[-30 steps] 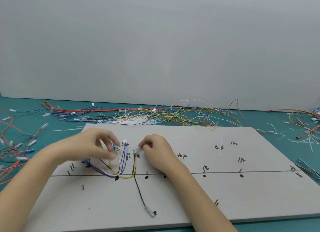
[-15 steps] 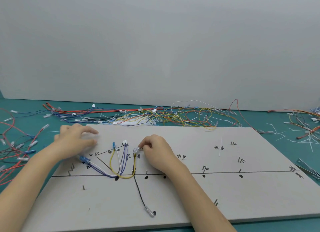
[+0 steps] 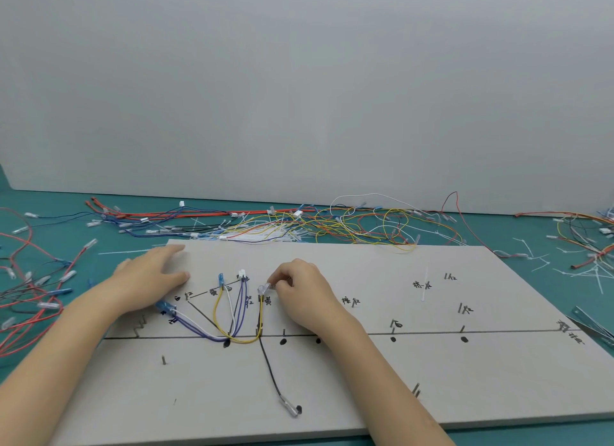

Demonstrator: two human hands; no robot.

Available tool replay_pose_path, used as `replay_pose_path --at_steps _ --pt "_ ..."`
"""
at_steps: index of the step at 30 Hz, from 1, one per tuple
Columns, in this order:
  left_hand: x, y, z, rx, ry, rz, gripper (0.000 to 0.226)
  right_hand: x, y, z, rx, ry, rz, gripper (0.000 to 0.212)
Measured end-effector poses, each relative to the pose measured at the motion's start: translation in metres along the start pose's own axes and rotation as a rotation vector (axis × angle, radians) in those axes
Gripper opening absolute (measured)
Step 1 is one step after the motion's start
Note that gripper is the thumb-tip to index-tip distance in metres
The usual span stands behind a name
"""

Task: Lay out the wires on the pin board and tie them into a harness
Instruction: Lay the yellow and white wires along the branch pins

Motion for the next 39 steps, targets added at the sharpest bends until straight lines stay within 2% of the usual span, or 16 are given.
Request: replay_pose_path --at_steps 5,11,13,15,23,31,39 --pt "-0.001 -0.003 0.001 0.015 -0.040 -0.099 0.051 -0.001 0.000 0.001 -0.010 0.008 0.003 0.033" --pt "0.000 -0.007 0.005 0.006 -0.035 -0.091 0.047 -0.001 0.000 0.000 -0.005 0.009 0.003 0.033" --pt "0.001 -0.008 0.007 -0.046 0.010 -0.015 0.056 -0.001 0.000 -0.001 -0.007 0.006 0.000 0.033" --pt "-0.001 -0.008 0.008 -0.030 -0.009 -0.043 0.066 -0.001 0.000 -0.001 -0.004 0.009 -0.015 0.034" --pt "-0.004 -0.013 0.008 -0.043 -0.021 -0.034 0.065 -0.002 -0.003 -0.001 0.004 -0.003 -0.031 0.033" --pt "-0.005 -0.013 0.008 -0.075 0.005 -0.011 0.079 -0.002 -0.004 -0.001 -0.016 -0.007 -0.027 0.034" --pt "-0.006 -0.015 0.008 -0.047 0.001 -0.002 0.075 -0.004 -0.006 -0.001 -0.021 0.000 -0.044 0.034"
Point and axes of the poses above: each hand's wrist, its own z-axis towards the middle knuckle, its own y-axis out of the back of the hand, x = y × z, the point moved 2 cm from there along z, towards the middle knuckle, and after that the axes turned 5 degrees about y, right-handed, at the moved point
